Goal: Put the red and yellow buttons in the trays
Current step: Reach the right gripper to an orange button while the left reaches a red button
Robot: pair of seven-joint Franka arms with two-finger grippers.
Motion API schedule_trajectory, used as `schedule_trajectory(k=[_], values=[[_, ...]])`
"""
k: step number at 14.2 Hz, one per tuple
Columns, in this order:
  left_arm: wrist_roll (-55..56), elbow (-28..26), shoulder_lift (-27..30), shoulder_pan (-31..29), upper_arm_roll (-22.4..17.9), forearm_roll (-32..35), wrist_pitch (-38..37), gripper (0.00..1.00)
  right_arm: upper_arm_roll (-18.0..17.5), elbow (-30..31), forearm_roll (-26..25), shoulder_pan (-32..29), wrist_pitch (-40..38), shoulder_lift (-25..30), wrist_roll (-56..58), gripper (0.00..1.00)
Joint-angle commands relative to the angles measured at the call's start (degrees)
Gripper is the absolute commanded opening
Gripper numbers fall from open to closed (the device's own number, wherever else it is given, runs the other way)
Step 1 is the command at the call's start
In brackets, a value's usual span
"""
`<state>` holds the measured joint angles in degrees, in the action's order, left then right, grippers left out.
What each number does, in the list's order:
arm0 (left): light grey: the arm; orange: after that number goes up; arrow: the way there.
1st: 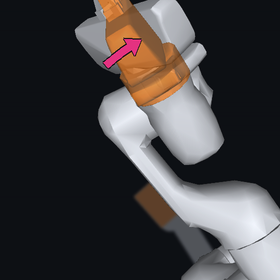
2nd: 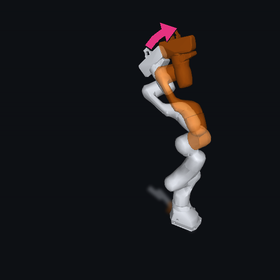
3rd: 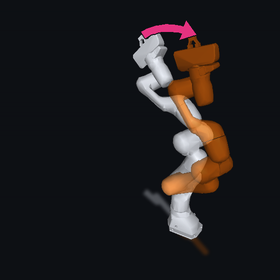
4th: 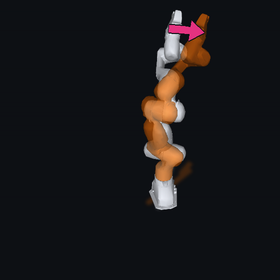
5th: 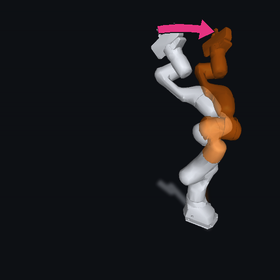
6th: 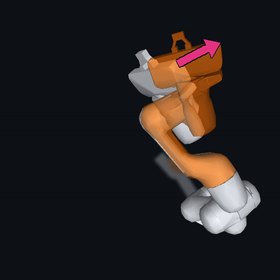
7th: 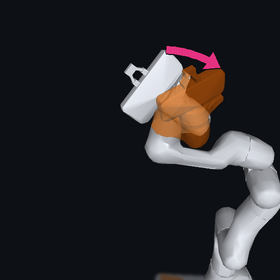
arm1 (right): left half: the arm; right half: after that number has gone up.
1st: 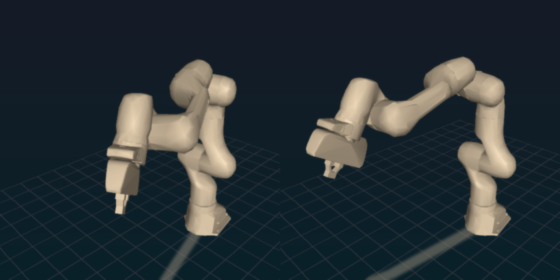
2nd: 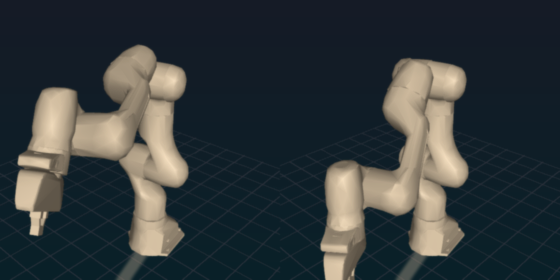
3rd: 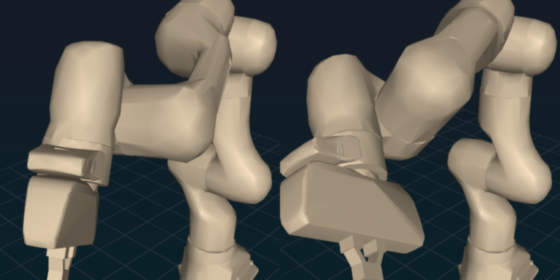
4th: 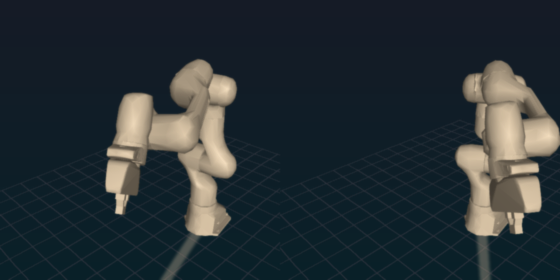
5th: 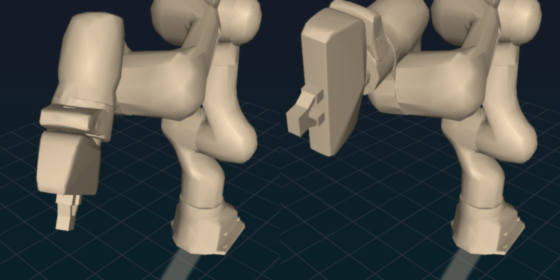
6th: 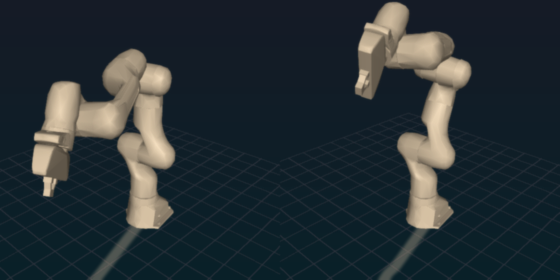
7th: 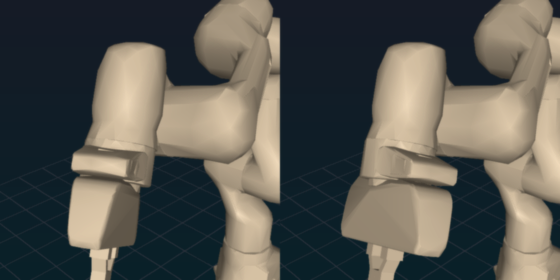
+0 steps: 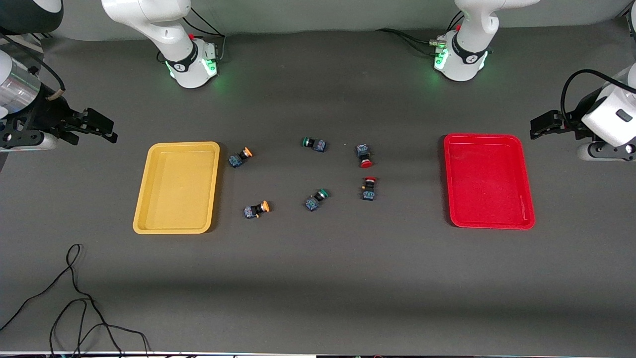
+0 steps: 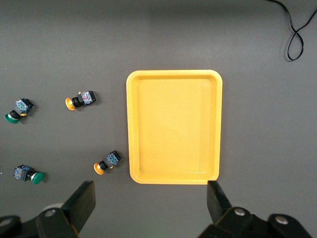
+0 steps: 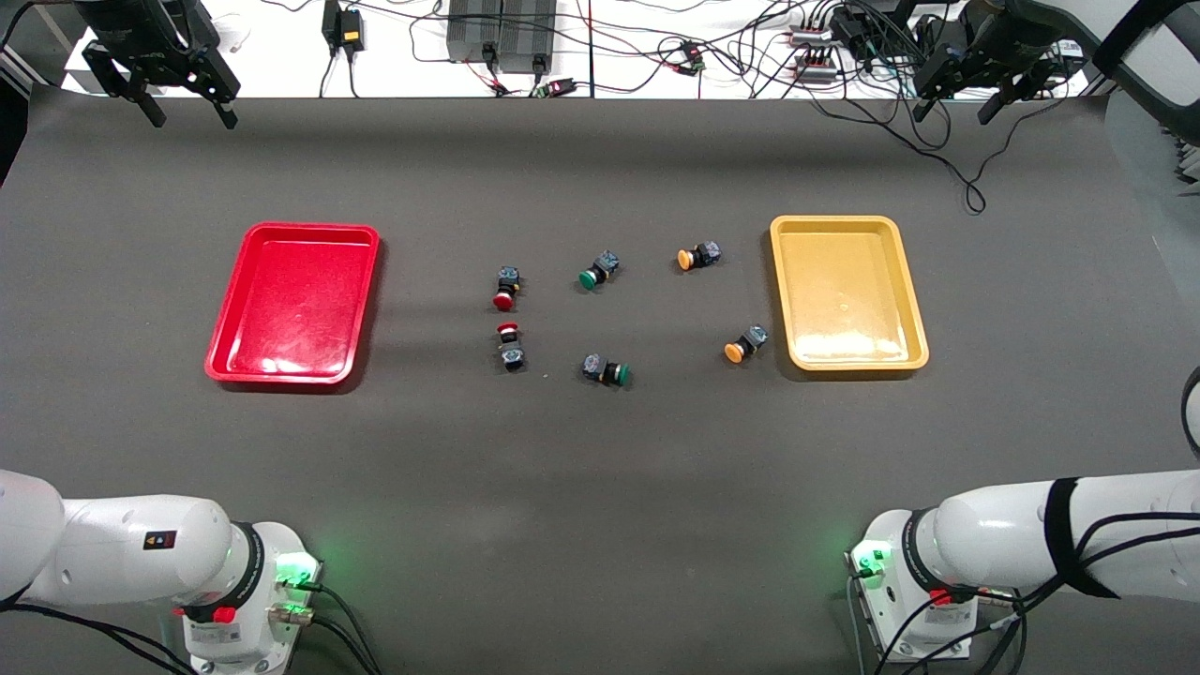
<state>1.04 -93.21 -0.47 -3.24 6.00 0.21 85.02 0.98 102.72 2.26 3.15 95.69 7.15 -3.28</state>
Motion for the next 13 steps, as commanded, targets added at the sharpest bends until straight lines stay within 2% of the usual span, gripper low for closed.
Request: schedule_trajectory(k=[1, 4, 9, 10, 13], values=[[-1.0, -0.5, 1.0, 0.9, -0.8, -0.3, -1.2, 1.00, 0.1, -1.1, -0.4, -0.2, 0.2, -0.7, 0.7, 1.00], [-0.8, -0.5, 0.5, 1.1, -0.6, 0.3, -0.8, 1.00, -0.8, -0.9, -0.3, 0.6, -0.1, -1.7, -5.6, 1.00], [0.4, -2.2, -0.1, 2.1, 0.6, -0.4, 1.0, 1.00, -12.2, -0.5, -0.2, 2.4, 5.8, -12.4, -39.0, 1.00], [4.4, -3.3, 0.0, 3.9, 1.3, -0.3, 3.1, 1.00, -14.1, -0.3, -0.4, 3.1, 7.9, -14.9, -45.6, 1.00], [19.6, -5.9, 0.3, 12.1, 1.7, -0.3, 7.1, 1.00, -14.5, 4.1, -0.3, 4.5, 13.3, -18.9, -55.3, 1.00]])
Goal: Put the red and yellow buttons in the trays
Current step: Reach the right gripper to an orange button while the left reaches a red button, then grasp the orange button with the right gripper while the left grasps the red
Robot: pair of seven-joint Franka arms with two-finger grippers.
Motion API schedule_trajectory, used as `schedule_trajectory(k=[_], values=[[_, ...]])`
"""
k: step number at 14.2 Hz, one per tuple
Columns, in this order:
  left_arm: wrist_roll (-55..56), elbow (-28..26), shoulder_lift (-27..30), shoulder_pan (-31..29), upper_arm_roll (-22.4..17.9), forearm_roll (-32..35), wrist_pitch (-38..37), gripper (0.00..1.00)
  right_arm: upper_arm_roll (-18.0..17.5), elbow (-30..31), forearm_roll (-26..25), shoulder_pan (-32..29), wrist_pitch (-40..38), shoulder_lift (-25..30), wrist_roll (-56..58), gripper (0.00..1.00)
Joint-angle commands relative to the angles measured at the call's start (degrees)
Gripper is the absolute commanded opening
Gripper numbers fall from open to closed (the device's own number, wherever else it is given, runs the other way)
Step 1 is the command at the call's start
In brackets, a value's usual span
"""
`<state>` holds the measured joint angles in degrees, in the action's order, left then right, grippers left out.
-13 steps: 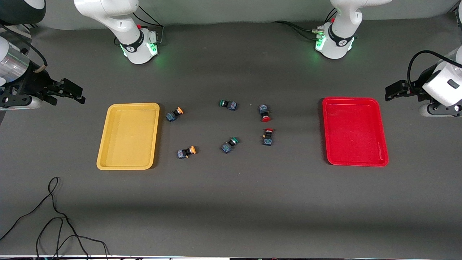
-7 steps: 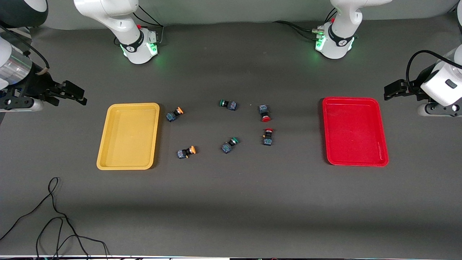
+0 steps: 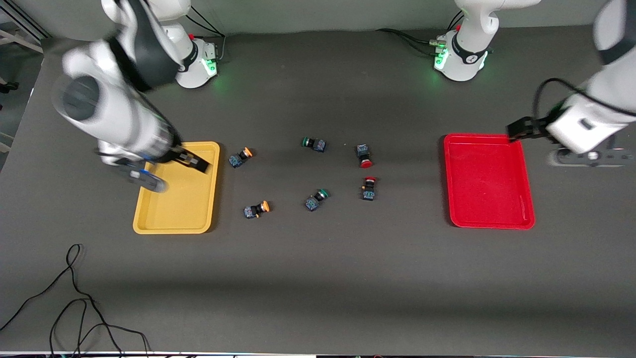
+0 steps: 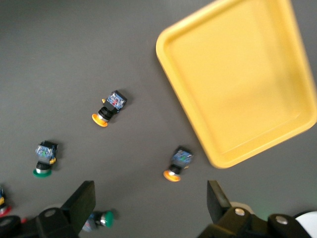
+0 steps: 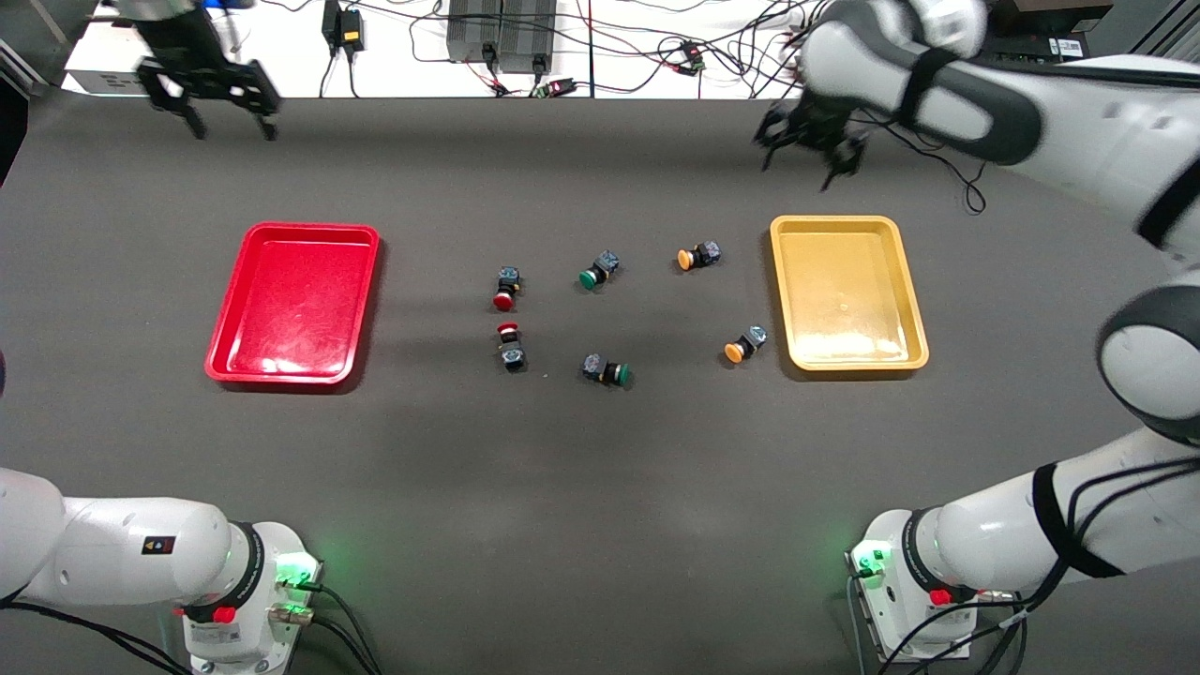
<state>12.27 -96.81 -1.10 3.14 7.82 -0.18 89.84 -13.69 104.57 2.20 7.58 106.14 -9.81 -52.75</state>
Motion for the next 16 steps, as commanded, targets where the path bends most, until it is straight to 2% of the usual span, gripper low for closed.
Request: schedule_trajectory(k=[1, 4, 7, 9, 12, 14, 16], values=[[10.8, -3.2, 0.9, 8.3, -0.1, 0.1, 2.9, 1.00, 0.2, 6.0, -0.3, 0.5, 5.8, -2.1, -8.2, 1.00], [20.5, -6.3, 0.3, 16.5, -0.1, -0.2, 7.5, 1.00, 0.2, 17.1, -0.3, 1.6, 14.4, -1.2, -11.9, 1.00], [29.5, -9.3, -1.9, 24.1, 0.0, -0.3, 14.1, 1.00, 0.1, 23.9, 0.3, 1.9, 19.5, -1.3, -14.4, 1.00], [31.6, -13.1, -2.6, 26.2, 0.0, -0.4, 20.3, 1.00, 0.1, 26.6, 1.0, 2.0, 21.9, -2.2, -14.8, 1.00], [31.9, -21.2, -4.8, 29.8, 0.0, -0.4, 31.8, 1.00, 0.0, 30.2, 2.8, 3.4, 30.2, -5.2, -17.6, 1.00], [32.1, -25.0, -8.4, 31.8, -0.1, -0.4, 39.5, 1.00, 0.0, 30.3, 2.8, 3.5, 32.2, -7.5, -19.0, 1.00], [34.8, -26.2, -13.9, 32.3, -0.1, -0.2, 46.1, 1.00, 0.1, 30.5, 2.8, 3.6, 32.7, -8.9, -19.1, 1.00]])
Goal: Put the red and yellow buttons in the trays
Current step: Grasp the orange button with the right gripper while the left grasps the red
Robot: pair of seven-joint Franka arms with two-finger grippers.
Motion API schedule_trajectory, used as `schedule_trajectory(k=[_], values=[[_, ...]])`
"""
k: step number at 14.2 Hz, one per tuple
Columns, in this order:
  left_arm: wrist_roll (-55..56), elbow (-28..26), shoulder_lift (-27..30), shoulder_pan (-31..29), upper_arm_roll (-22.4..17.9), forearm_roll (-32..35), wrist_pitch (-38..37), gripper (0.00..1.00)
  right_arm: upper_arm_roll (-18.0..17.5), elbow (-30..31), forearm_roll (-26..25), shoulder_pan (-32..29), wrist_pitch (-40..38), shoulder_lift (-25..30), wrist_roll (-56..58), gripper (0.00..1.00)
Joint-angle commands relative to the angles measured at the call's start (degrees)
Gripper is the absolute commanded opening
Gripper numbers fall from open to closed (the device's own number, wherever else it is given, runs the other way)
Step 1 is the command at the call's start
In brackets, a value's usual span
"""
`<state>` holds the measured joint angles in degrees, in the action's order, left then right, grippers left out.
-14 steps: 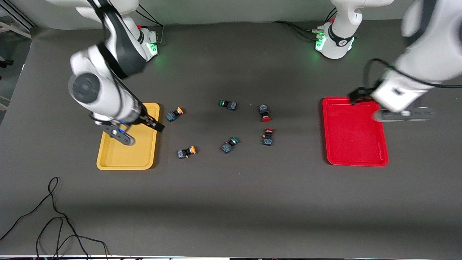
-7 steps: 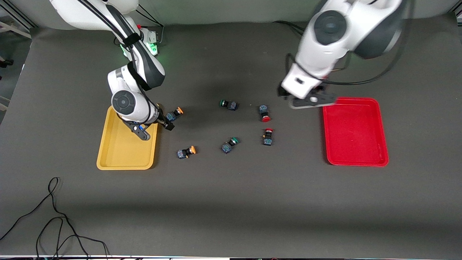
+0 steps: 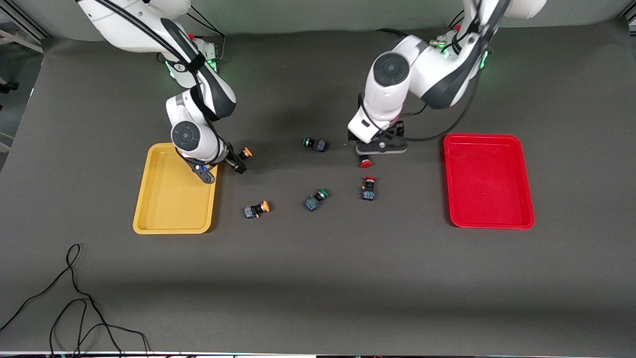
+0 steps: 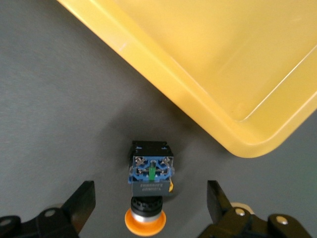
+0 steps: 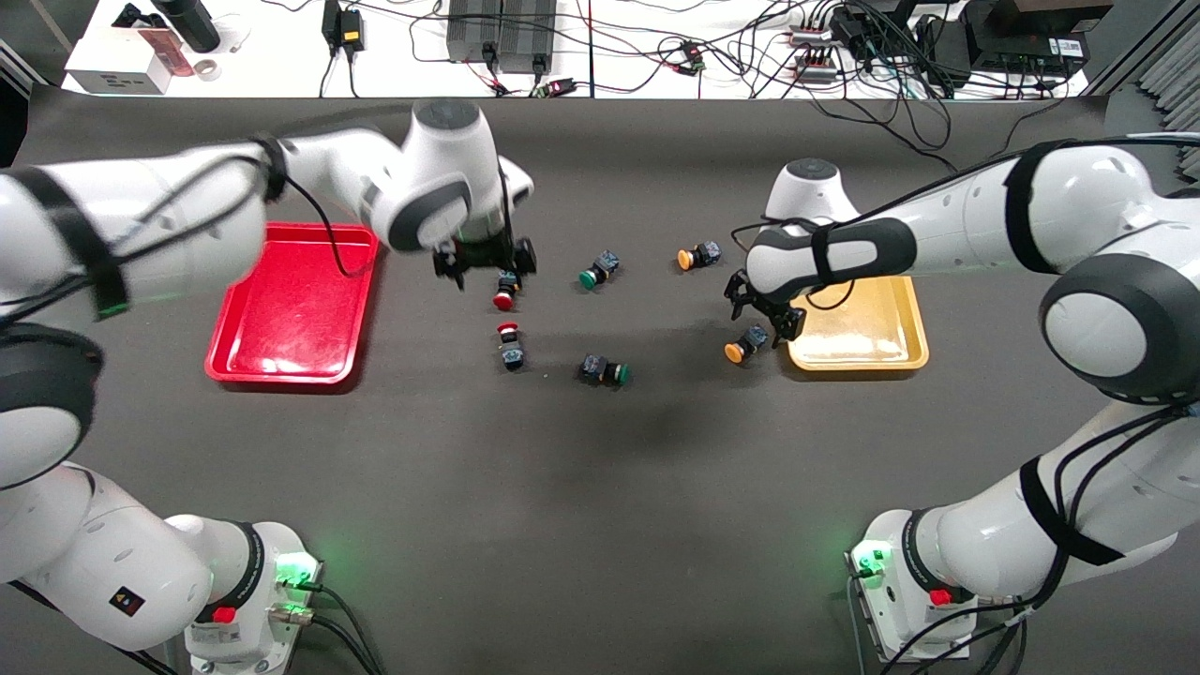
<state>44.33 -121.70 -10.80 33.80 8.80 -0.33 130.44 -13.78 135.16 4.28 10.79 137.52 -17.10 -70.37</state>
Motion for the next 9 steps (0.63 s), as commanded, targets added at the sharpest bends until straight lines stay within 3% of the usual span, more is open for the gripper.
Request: schedule_trajectory(k=[1, 2, 3, 4, 5, 6, 7, 8, 9], values=[[4.5, -1.3, -6.8, 2.5, -1.1, 0.7, 7.4, 1.00, 0.1, -0.1, 0.8, 0.4, 1.3, -1.8, -1.5, 1.00], [5.2, -1.4, -9.3, 3.1, -1.2, 0.8, 9.8, 1.00, 0.1, 0.2, 0.8, 0.4, 1.2, -1.9, -2.1, 1.00], [5.8, -1.3, -11.2, 3.0, -1.2, 0.8, 11.7, 1.00, 0.1, 0.5, 0.7, 0.4, 1.3, -2.0, -2.1, 0.92], [6.5, -1.3, -12.7, 3.0, -1.2, 0.7, 13.1, 1.00, 0.1, 0.5, 0.7, 0.4, 1.4, -2.5, -2.0, 0.72], [7.4, -1.2, -13.8, 3.0, -1.2, 0.7, 14.3, 1.00, 0.1, 0.4, 0.7, 0.4, 1.7, -2.6, -2.0, 0.43], [9.1, -0.9, -14.6, 3.0, -1.2, 0.7, 14.9, 1.00, 0.1, 0.2, 0.7, 0.4, 1.7, -2.6, -2.0, 0.22], [10.4, -0.8, -15.0, 3.1, -1.2, 0.7, 15.7, 0.91, 0.2, 0.0, 0.7, 0.3, 1.6, -2.4, -2.0, 0.10], [11.1, -0.8, -15.1, 3.0, -1.2, 0.7, 15.8, 0.66, 0.1, -0.5, 0.7, 0.3, 1.1, -2.0, -2.0, 0.05], [11.2, -0.8, -15.0, 2.9, -1.2, 0.7, 15.6, 0.49, 0.2, -1.5, 0.8, 0.3, 0.0, -1.6, -2.2, 0.05]])
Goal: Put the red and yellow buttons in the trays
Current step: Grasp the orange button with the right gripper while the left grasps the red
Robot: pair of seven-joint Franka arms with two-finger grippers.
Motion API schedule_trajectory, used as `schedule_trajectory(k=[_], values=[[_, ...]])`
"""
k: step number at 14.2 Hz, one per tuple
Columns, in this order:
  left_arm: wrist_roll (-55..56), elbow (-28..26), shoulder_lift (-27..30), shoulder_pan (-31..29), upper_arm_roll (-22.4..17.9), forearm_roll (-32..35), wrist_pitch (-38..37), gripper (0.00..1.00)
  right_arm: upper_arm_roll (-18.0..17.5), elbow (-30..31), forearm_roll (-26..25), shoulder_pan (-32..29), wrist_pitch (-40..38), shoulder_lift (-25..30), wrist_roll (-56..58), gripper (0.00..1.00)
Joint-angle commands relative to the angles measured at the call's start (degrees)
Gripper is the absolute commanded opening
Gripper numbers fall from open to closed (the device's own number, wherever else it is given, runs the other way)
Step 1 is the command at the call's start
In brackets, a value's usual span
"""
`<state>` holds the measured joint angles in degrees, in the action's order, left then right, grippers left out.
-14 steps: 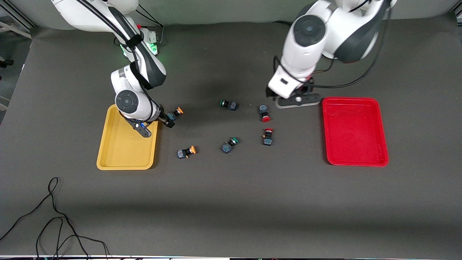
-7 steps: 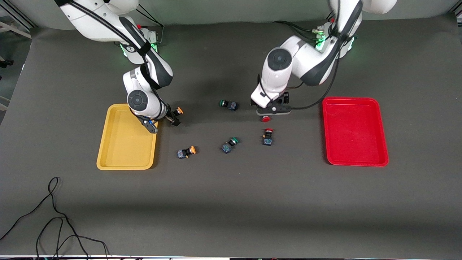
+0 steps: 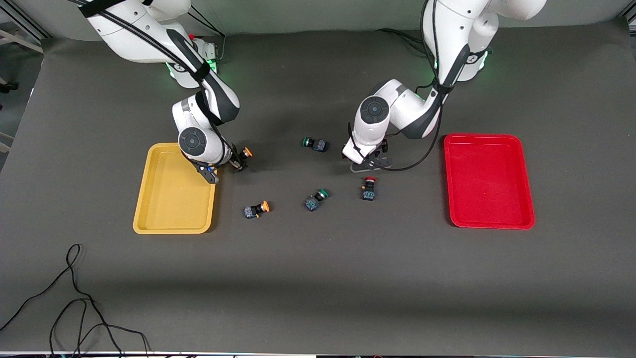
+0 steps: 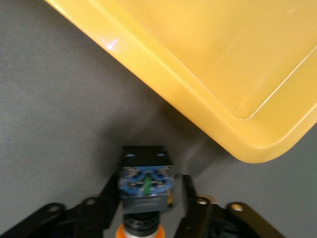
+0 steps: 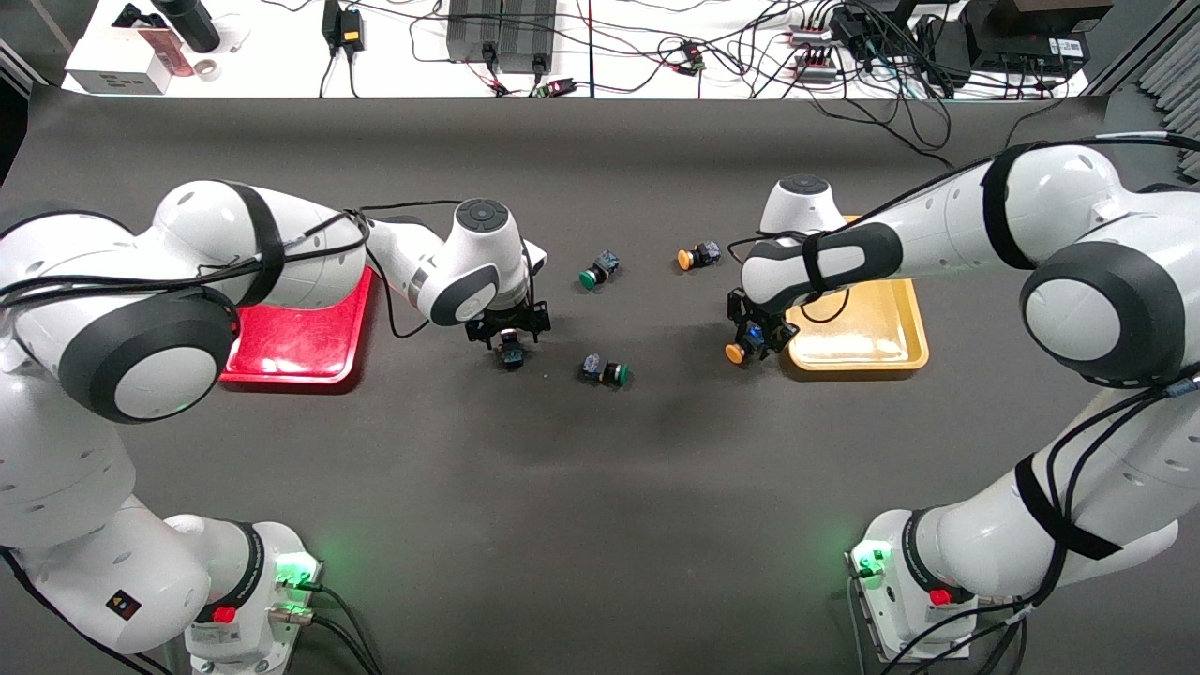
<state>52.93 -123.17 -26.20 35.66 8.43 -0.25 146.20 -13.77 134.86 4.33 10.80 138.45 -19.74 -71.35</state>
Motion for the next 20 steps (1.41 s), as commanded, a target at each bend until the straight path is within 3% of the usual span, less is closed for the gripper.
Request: schedule_trajectory(k=[1, 3, 5, 6, 9, 13, 14, 15, 16, 17, 20], values=[[2.6, 0.7, 0.4, 0.9, -1.0, 0.7, -0.6, 0.34, 0.1, -3.2, 0.8, 0.2, -3.8, 1.8, -1.2, 0.05], [2.7, 1.0, 0.9, 0.7, -1.1, 0.6, -1.2, 0.15, 0.5, -10.8, 0.8, -0.2, -15.1, 3.0, -1.0, 0.05], [2.6, 2.4, 2.0, 0.0, -1.3, 0.6, -3.4, 0.14, 1.4, -18.6, 0.1, -2.1, -26.2, 3.1, 0.7, 0.05], [2.0, 4.9, 3.2, -1.5, -1.2, 0.6, -8.4, 0.14, 2.6, -19.6, -0.2, -3.2, -28.2, 3.7, 3.5, 0.05], [-4.8, 11.8, 7.1, -7.2, -0.7, -1.7, -22.6, 0.13, 12.2, -17.1, -0.7, -3.6, -25.9, 3.4, 17.3, 0.10], [-23.5, 9.1, 14.2, -20.6, -1.0, -4.7, -32.7, 0.13, 14.8, -7.5, -0.9, -3.6, -14.8, 3.3, 21.2, 0.10], [-28.4, 8.2, 14.9, -23.9, -1.1, -4.6, -33.8, 0.13, 14.9, -7.1, -0.9, -3.6, -14.4, 3.1, 21.3, 0.16], [-33.1, 7.3, 14.9, -27.4, -1.2, -4.0, -33.9, 0.14, 14.9, -7.1, -0.9, -3.7, -14.3, 3.0, 21.3, 0.41], [-37.3, 6.5, 14.3, -30.0, -1.3, -3.7, -33.0, 0.14, 15.4, -7.2, -1.2, -3.7, -14.1, 2.8, 21.8, 0.90], [-40.8, 6.2, 12.8, -32.0, -1.3, -2.0, -31.9, 0.14, 16.1, -7.2, -2.2, -3.7, -14.0, 3.2, 23.3, 1.00], [-43.6, 3.9, 7.4, -35.0, -1.3, 1.2, -23.2, 0.16, 15.9, -10.6, -2.3, -3.2, -16.5, 4.8, 23.1, 1.00]])
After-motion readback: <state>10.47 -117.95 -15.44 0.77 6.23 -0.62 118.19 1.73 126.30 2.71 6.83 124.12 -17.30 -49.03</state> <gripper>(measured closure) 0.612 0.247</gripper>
